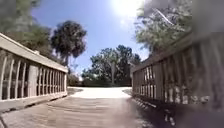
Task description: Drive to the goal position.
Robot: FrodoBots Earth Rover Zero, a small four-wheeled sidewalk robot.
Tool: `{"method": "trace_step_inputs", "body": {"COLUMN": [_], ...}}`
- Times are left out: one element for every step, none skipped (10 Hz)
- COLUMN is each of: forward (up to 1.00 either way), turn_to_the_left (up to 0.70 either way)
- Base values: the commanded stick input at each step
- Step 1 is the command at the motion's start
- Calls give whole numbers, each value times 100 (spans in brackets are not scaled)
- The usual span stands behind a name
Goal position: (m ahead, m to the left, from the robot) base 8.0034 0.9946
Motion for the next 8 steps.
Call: {"method": "trace_step_inputs", "body": {"forward": [85, 85, 85, 85, 85, 85, 85, 85], "turn_to_the_left": [0, 0, 0, 0, 0, 0, 0, 0]}}
